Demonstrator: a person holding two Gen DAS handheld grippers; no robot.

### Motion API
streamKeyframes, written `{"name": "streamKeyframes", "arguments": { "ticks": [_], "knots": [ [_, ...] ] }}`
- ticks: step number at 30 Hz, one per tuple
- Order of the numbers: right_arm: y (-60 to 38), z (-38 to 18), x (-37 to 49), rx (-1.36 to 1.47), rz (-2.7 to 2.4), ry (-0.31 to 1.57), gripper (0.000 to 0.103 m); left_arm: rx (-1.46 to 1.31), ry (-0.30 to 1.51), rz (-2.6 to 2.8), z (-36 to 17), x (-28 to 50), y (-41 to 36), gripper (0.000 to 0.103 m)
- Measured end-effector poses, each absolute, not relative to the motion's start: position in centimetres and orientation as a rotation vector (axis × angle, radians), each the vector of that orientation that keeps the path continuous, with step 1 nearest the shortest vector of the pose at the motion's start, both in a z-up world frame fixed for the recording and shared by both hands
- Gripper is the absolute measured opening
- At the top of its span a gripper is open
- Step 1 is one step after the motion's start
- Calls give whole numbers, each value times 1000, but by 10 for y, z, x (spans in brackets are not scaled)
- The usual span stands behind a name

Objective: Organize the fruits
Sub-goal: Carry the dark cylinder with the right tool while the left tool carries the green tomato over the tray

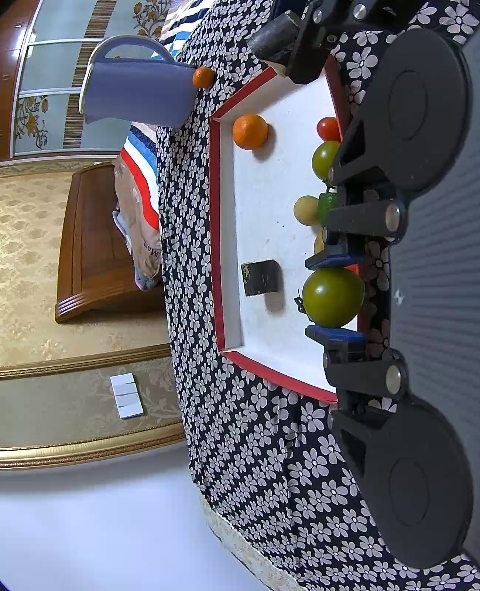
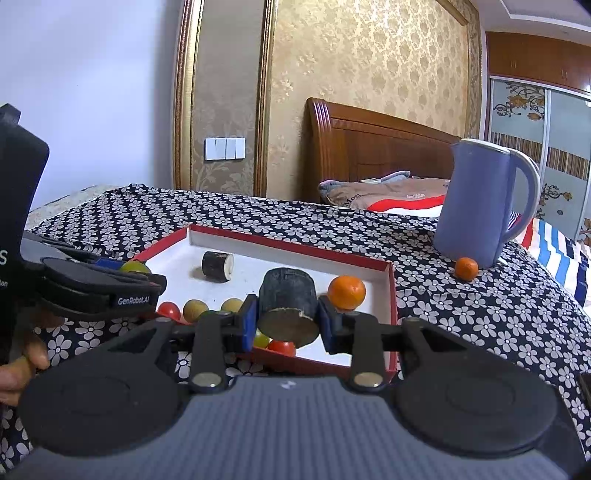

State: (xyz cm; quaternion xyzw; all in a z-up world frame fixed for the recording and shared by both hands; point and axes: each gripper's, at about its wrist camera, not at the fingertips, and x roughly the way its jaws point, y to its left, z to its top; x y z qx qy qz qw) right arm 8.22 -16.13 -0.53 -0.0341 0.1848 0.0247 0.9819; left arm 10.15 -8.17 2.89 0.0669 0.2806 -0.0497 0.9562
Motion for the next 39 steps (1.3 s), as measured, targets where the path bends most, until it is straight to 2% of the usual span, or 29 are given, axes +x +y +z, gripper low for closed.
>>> {"name": "streamKeyframes", "arguments": {
  "ticks": [39],
  "knots": [
    [-171,7,159,-65,19,418,32,139,613,-75,35,175,-102,31]
  ]
}}
